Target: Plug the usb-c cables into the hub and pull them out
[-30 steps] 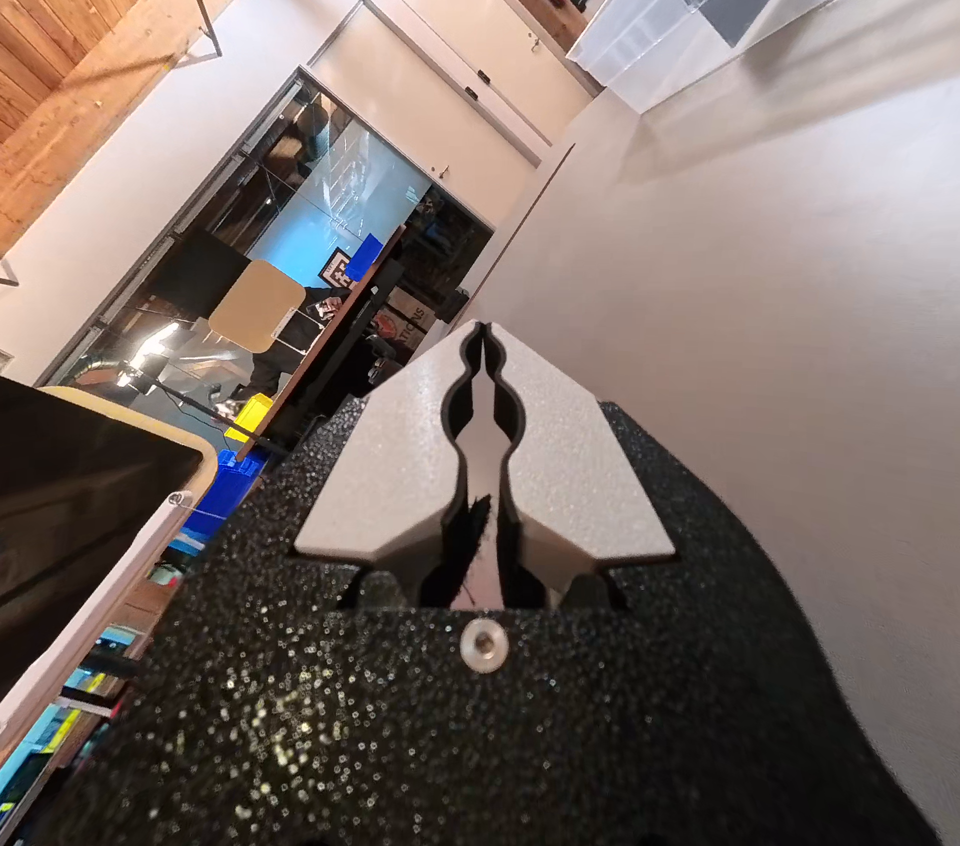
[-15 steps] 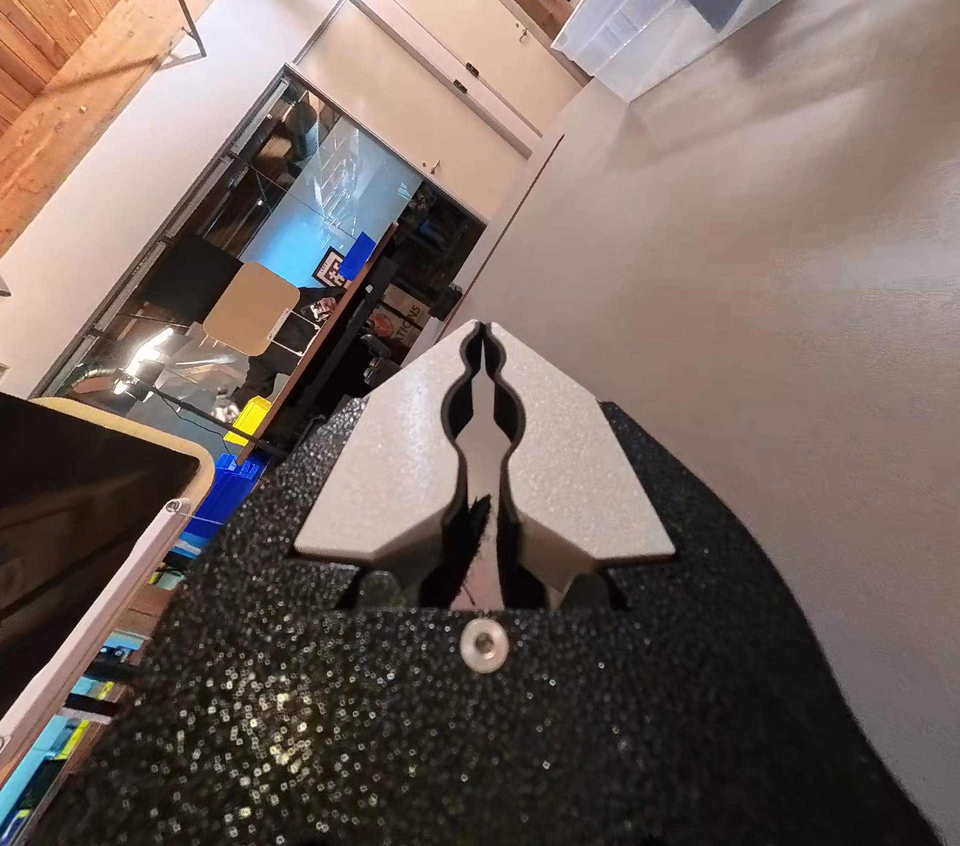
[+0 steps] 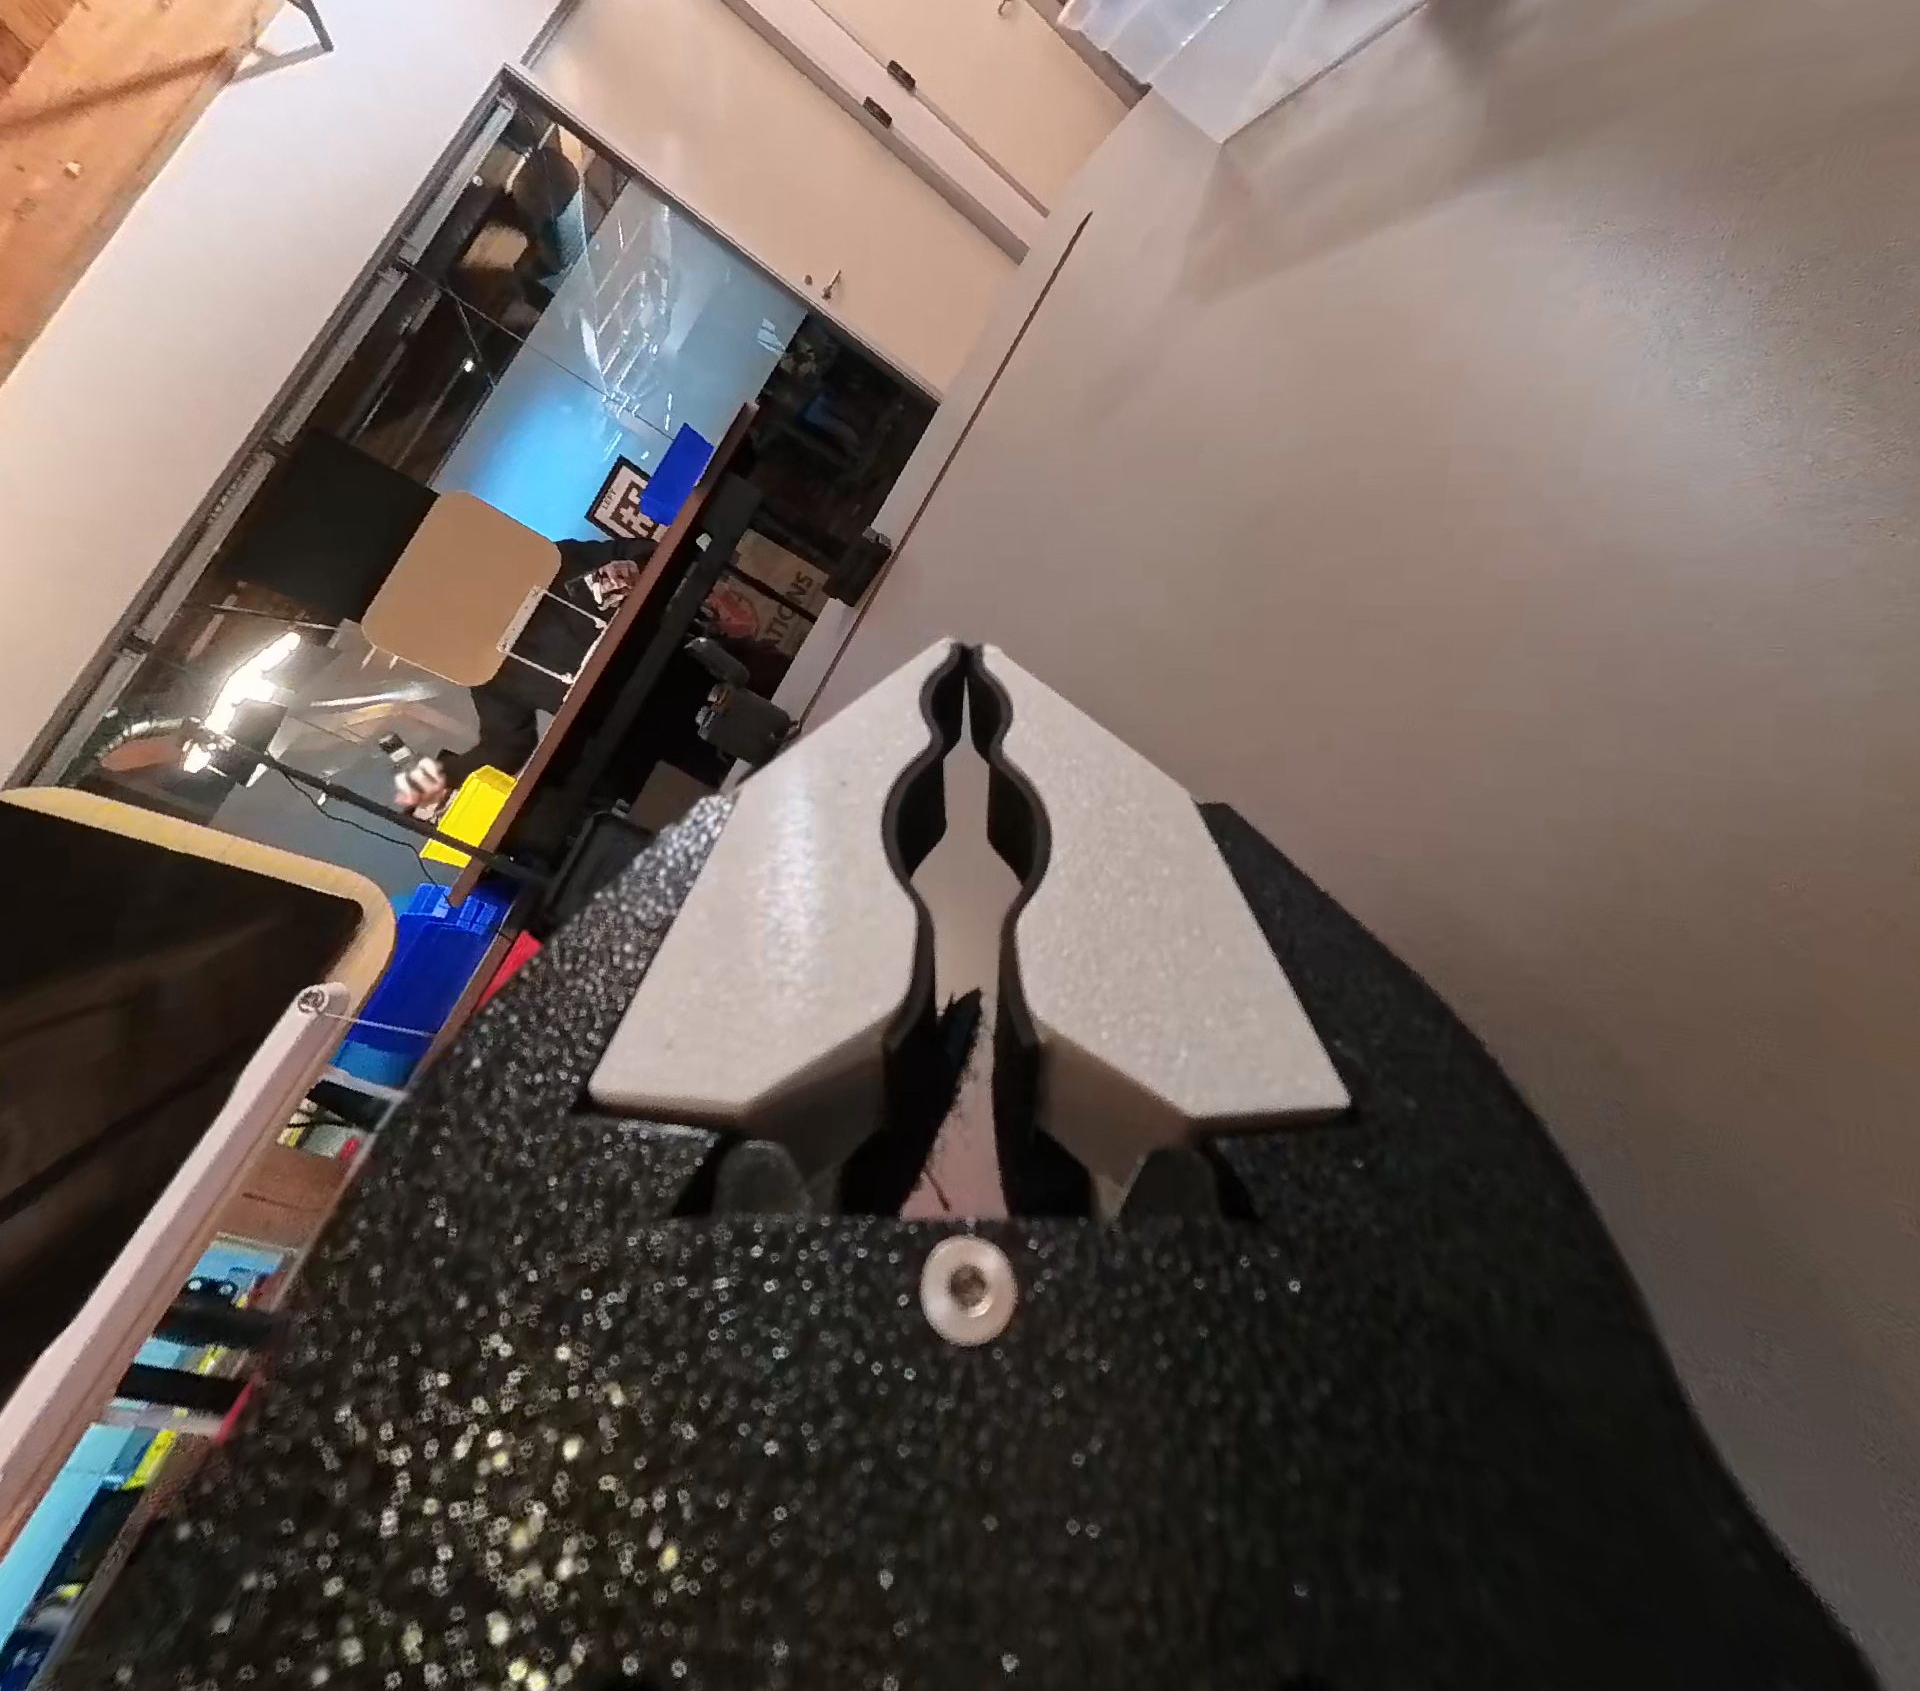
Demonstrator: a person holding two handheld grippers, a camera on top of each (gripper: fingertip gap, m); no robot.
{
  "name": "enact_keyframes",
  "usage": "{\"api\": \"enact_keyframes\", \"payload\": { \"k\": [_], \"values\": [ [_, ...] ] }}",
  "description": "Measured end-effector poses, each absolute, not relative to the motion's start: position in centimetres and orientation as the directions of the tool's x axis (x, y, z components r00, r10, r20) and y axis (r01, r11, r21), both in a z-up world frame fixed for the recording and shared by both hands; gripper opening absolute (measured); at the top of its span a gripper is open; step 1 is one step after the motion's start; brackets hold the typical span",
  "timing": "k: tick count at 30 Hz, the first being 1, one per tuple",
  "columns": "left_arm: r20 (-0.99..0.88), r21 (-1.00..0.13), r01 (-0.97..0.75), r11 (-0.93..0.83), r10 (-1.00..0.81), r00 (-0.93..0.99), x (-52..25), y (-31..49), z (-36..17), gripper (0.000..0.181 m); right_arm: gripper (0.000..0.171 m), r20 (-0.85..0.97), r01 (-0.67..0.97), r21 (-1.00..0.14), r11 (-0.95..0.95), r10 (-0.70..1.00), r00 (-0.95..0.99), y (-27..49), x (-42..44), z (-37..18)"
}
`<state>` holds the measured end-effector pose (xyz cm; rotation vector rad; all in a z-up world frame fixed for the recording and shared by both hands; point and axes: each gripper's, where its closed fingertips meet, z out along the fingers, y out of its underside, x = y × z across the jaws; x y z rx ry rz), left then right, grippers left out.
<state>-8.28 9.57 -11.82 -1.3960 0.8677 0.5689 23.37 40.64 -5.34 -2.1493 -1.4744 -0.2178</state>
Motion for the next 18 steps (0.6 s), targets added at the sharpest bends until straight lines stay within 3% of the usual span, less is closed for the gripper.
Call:
{"api": "enact_keyframes", "payload": {
  "k": [1, 3, 5, 7, 9, 12, 15, 18],
  "values": [
    [-0.792, -0.609, -0.784, 0.119, -0.142, 0.593, -8.4, 9.6, -11.8, 0.000, 0.048, 0.430, 0.910, -0.269, -0.317, 0.806, 0.408, 40.5, 24.1, -5.3],
    [-0.781, -0.624, -0.773, 0.116, -0.139, 0.609, -8.6, 9.6, -11.6, 0.000, 0.052, 0.510, 0.911, -0.145, -0.386, 0.759, 0.404, 40.1, 26.1, -4.7],
    [-0.776, -0.630, -0.769, 0.108, -0.135, 0.616, -8.8, 9.7, -11.6, 0.000, 0.046, 0.616, 0.899, -0.114, -0.423, 0.680, 0.398, 39.7, 27.1, -2.6],
    [-0.776, -0.629, -0.771, 0.098, -0.130, 0.617, -8.9, 9.8, -11.7, 0.000, 0.043, 0.679, 0.907, -0.236, -0.349, 0.609, 0.410, 38.6, 24.8, 0.2],
    [-0.777, -0.628, -0.772, 0.097, -0.126, 0.616, -8.9, 9.9, -11.7, 0.001, 0.040, 0.679, 0.880, -0.453, -0.144, 0.583, 0.445, 36.5, 19.1, 2.9],
    [-0.770, -0.636, -0.766, 0.095, -0.129, 0.624, -8.9, 10.0, -11.7, 0.002, 0.036, 0.535, 0.589, -0.780, 0.211, 0.712, 0.454, 29.8, 7.7, 5.5],
    [-0.749, -0.660, -0.747, 0.080, -0.153, 0.645, -8.9, 10.1, -11.9, 0.002, 0.037, 0.213, 0.152, -0.973, 0.176, 0.935, 0.285, 21.5, -1.4, 4.7],
    [-0.735, -0.675, -0.735, 0.071, -0.153, 0.661, -9.1, 10.1, -11.9, 0.002, 0.038, 0.087, 0.001, -0.996, 0.088, 0.979, 0.186, 18.9, -6.4, 0.9]
  ]
}}
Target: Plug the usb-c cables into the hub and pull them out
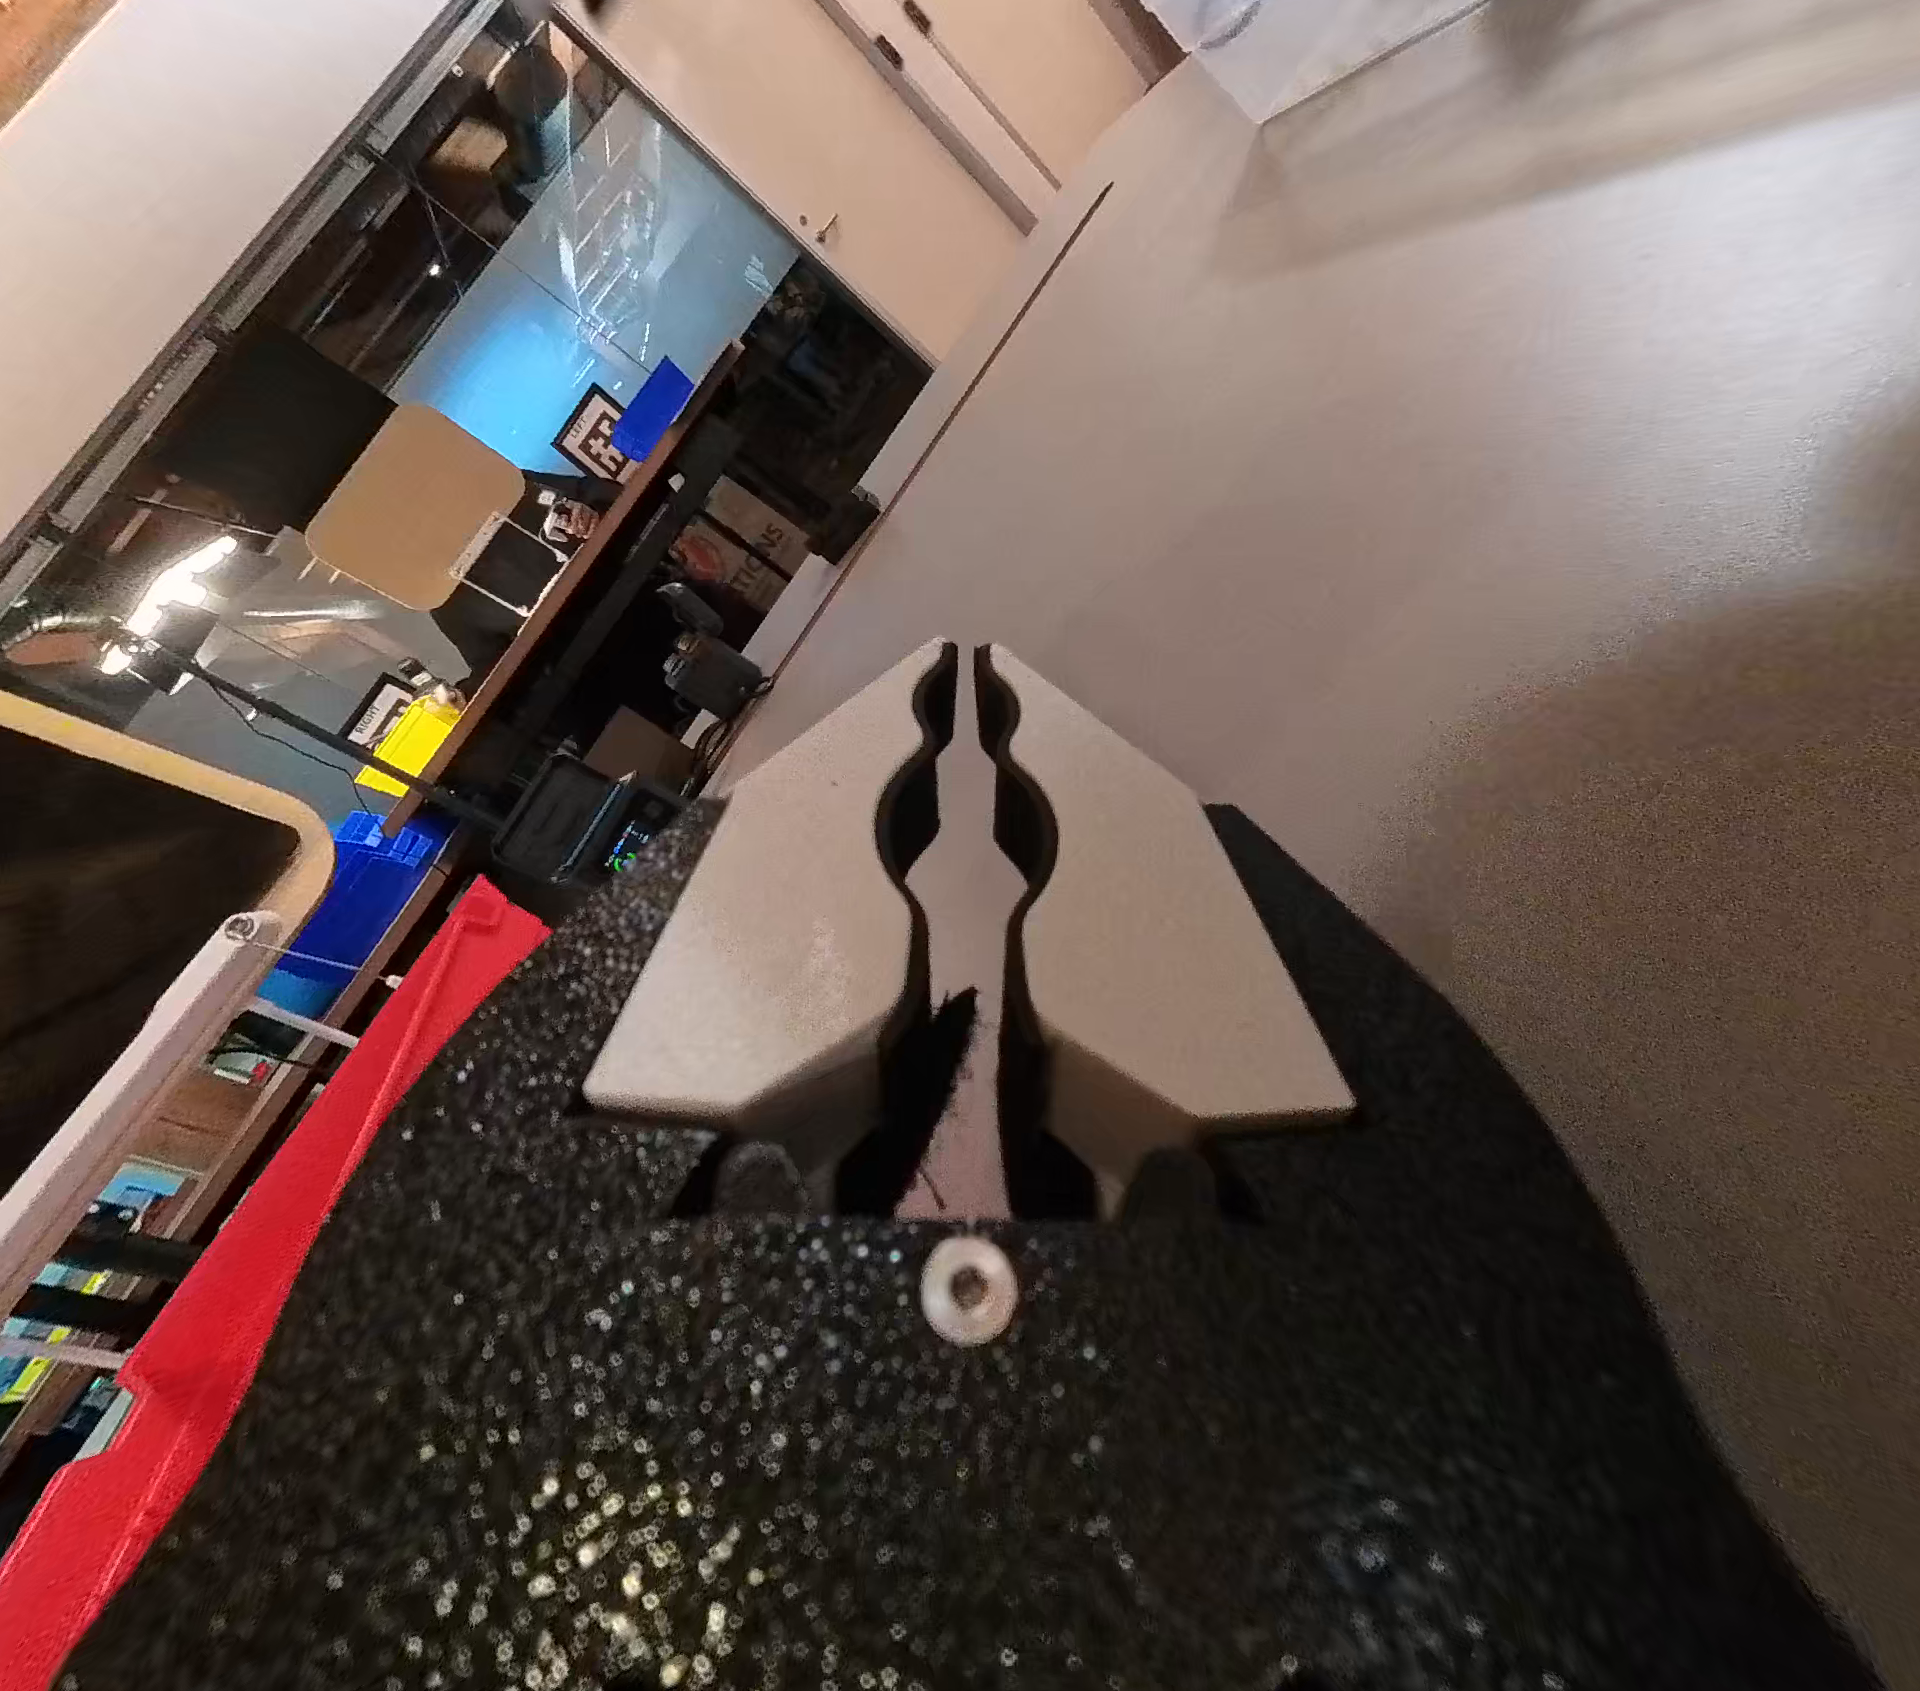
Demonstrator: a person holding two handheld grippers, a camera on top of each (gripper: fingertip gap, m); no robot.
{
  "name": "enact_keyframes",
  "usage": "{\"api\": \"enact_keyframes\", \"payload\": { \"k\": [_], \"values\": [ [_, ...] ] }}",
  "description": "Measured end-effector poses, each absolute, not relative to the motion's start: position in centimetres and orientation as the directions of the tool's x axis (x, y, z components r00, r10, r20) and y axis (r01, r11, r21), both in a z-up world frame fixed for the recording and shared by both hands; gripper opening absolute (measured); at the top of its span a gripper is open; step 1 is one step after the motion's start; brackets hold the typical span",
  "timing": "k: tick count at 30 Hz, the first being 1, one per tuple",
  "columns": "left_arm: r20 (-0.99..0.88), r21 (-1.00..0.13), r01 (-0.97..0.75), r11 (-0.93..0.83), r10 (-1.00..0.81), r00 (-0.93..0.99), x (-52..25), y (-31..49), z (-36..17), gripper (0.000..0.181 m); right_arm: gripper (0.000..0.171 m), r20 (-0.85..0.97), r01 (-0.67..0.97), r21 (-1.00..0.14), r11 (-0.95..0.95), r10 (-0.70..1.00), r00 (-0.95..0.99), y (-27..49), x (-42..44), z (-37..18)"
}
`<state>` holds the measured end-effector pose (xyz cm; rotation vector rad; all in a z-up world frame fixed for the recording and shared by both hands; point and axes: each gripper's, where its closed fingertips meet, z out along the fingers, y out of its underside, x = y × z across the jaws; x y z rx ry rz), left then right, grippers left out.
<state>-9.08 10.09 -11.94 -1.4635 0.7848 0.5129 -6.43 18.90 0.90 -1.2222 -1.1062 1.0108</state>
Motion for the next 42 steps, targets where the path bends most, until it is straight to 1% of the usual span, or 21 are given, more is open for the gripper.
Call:
{"api": "enact_keyframes", "payload": {
  "k": [3, 4, 6, 8, 12, 15, 18, 19, 21, 23, 24, 26, 28, 30, 31, 33, 35, 36, 38, 40, 42],
  "values": [
    [-0.732, -0.678, -0.732, 0.067, -0.152, 0.664, -9.2, 10.1, -12.0, 0.001, 0.033, 0.149, -0.057, -0.982, 0.178, 0.929, 0.338, 22.2, -8.3, -2.6],
    [-0.733, -0.677, -0.733, 0.064, -0.152, 0.663, -9.2, 10.1, -12.0, 0.001, 0.028, 0.124, -0.096, -0.981, 0.170, 0.923, 0.363, 22.9, -8.4, -3.4],
    [-0.730, -0.678, -0.733, 0.056, -0.167, 0.662, -9.2, 10.1, -12.3, 0.002, 0.026, 0.037, -0.184, -0.977, 0.105, 0.941, 0.337, 22.6, -8.4, -4.0],
    [-0.717, -0.689, -0.724, 0.047, -0.198, 0.669, -9.0, 10.1, -12.7, 0.001, 0.026, 0.061, -0.174, -0.977, 0.122, 0.945, 0.320, 21.9, -8.2, -4.8],
    [-0.679, -0.723, -0.691, 0.032, -0.220, 0.700, -9.1, 10.1, -12.9, 0.001, 0.022, 0.237, -0.101, -0.950, 0.296, 0.893, 0.384, 22.1, -7.9, -6.6],
    [-0.663, -0.734, -0.678, 0.028, -0.242, 0.708, -8.9, 10.0, -12.9, 0.002, 0.022, 0.266, -0.115, -0.937, 0.329, 0.888, 0.374, 21.7, -7.9, -6.3],
    [-0.741, -0.641, -0.768, 0.008, -0.270, 0.615, -7.6, 9.4, -12.2, 0.005, 0.022, 0.307, -0.094, -0.928, 0.361, 0.882, 0.357, 21.3, -8.2, -6.6],
    [-0.730, -0.648, -0.762, -0.007, -0.279, 0.623, -7.0, 9.1, -11.3, 0.005, 0.021, 0.311, -0.092, -0.927, 0.363, 0.883, 0.351, 21.2, -8.2, -6.7],
    [-0.642, -0.732, -0.680, -0.038, -0.299, 0.706, -6.6, 8.7, -9.0, 0.005, 0.021, 0.307, -0.098, -0.928, 0.360, 0.885, 0.349, 21.2, -8.2, -6.6],
    [-0.547, -0.799, -0.594, -0.093, -0.296, 0.783, -8.2, 8.6, -6.1, 0.002, 0.021, 0.298, -0.102, -0.930, 0.354, 0.886, 0.355, 21.3, -8.1, -6.6],
    [-0.511, -0.821, -0.555, -0.131, -0.264, 0.818, -10.0, 8.8, -4.5, 0.000, 0.021, 0.294, -0.102, -0.931, 0.350, 0.887, 0.357, 21.4, -8.1, -6.6],
    [-0.403, -0.860, -0.431, -0.275, -0.153, 0.902, -15.5, 9.3, -2.0, 0.000, 0.020, 0.282, -0.101, -0.936, 0.338, 0.889, 0.360, 21.6, -8.1, -6.7],
    [-0.299, -0.859, -0.298, -0.416, -0.066, 0.952, -21.1, 10.1, -0.7, 0.000, 0.020, 0.271, -0.105, -0.939, 0.329, 0.890, 0.366, 21.7, -8.0, -6.7],
    [-0.202, -0.821, -0.169, -0.546, 0.001, 0.979, -26.3, 11.3, -1.2, 0.011, 0.019, 0.258, -0.109, -0.942, 0.318, 0.891, 0.373, 22.0, -8.0, -6.7],
    [-0.151, -0.777, -0.100, -0.622, 0.030, 0.988, -28.6, 11.8, -2.3, 0.016, 0.019, 0.254, -0.112, -0.942, 0.316, 0.891, 0.377, 22.1, -7.9, -6.6],
    [0.015, -0.649, 0.055, -0.759, 0.060, 0.998, -31.0, 12.6, -5.6, 0.022, 0.019, 0.253, -0.113, -0.942, 0.316, 0.890, 0.379, 22.1, -7.9, -6.6],
    [0.066, -0.510, 0.116, -0.853, 0.095, 0.993, -32.5, 13.0, -8.9, 0.028, 0.019, 0.259, -0.111, -0.941, 0.321, 0.889, 0.377, 22.0, -7.9, -6.6],
    [0.097, -0.461, 0.139, -0.877, 0.106, 0.990, -32.6, 13.3, -10.3, 0.029, 0.019, 0.263, -0.109, -0.940, 0.324, 0.889, 0.375, 22.0, -8.0, -6.7],
    [0.111, -0.370, 0.172, -0.913, 0.141, 0.984, -33.1, 13.6, -12.7, 0.034, 0.019, 0.272, -0.105, -0.938, 0.331, 0.888, 0.372, 21.9, -8.1, -6.7],
    [0.072, -0.293, 0.188, -0.938, 0.175, 0.982, -33.9, 13.5, -14.5, 0.039, 0.019, 0.280, -0.101, -0.936, 0.338, 0.886, 0.369, 21.8, -8.1, -6.7],
    [0.061, -0.249, 0.212, -0.945, 0.203, 0.977, -34.3, 13.6, -15.9, 0.043, 0.019, 0.289, -0.095, -0.934, 0.345, 0.884, 0.367, 21.7, -8.2, -6.8]
  ]
}}
